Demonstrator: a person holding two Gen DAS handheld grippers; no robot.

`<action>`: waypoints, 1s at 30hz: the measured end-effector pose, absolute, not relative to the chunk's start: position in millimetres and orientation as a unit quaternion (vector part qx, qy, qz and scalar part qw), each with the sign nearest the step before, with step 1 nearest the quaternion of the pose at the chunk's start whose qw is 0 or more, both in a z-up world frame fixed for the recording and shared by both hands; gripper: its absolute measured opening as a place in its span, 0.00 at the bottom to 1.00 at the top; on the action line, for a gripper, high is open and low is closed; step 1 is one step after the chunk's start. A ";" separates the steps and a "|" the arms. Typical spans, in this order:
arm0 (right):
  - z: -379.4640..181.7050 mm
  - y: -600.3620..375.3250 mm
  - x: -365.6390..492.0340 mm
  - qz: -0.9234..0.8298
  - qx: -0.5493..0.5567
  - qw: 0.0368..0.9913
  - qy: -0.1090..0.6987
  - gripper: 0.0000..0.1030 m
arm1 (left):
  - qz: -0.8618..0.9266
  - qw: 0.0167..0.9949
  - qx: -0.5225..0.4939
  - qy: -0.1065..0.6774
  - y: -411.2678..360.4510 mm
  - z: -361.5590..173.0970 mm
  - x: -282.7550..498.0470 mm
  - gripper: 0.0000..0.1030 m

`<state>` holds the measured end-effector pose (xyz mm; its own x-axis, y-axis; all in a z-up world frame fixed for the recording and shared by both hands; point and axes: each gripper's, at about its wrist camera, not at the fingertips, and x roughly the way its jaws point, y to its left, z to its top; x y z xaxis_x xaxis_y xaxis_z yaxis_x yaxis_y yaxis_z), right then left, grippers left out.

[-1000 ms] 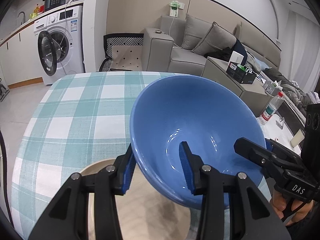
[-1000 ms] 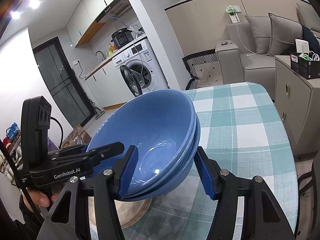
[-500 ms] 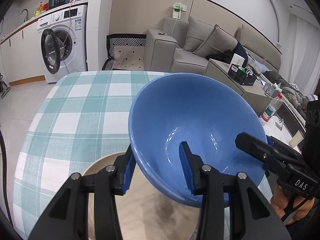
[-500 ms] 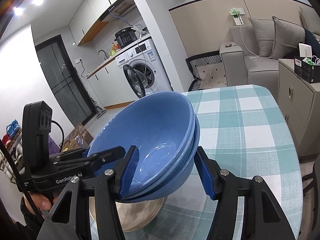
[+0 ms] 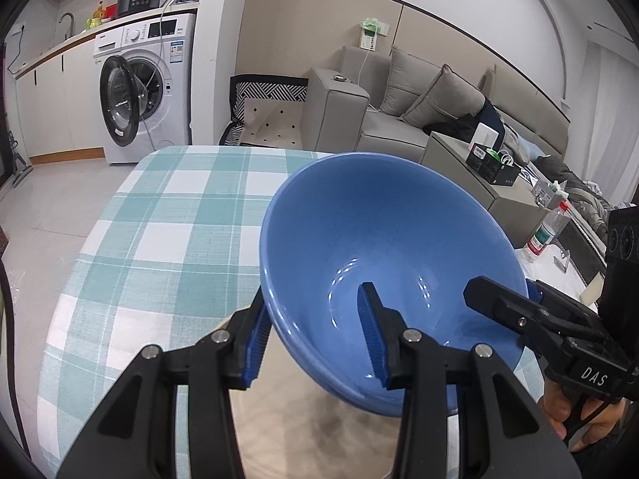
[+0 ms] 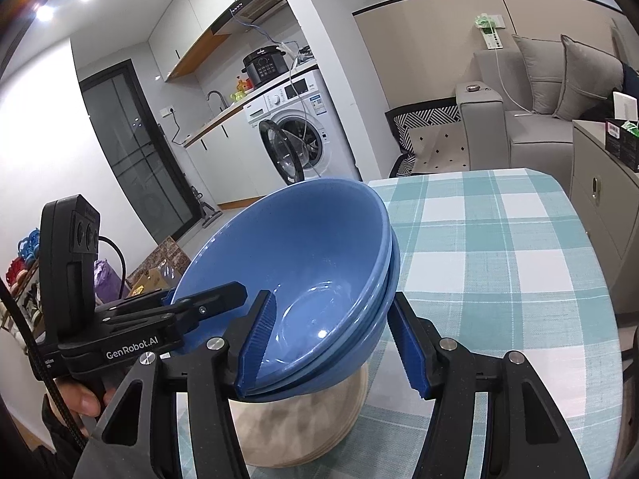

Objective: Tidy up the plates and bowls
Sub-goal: 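Carry the stacked blue bowls with both tools over the cream plates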

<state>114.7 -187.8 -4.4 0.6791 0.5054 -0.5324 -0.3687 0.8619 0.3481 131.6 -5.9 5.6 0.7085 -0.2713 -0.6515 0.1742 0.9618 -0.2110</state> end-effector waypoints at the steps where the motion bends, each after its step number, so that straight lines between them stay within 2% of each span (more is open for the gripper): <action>1: -4.6 -185.0 114.3 0.242 0.106 0.909 0.321 0.57 | -0.119 0.922 -0.067 0.363 -3.2 5.3 131.2 0.40; 30: -30.7 -123.9 112.8 0.264 0.079 0.886 0.373 0.57 | -0.084 0.912 -0.085 0.392 42.8 -27.7 123.9 0.40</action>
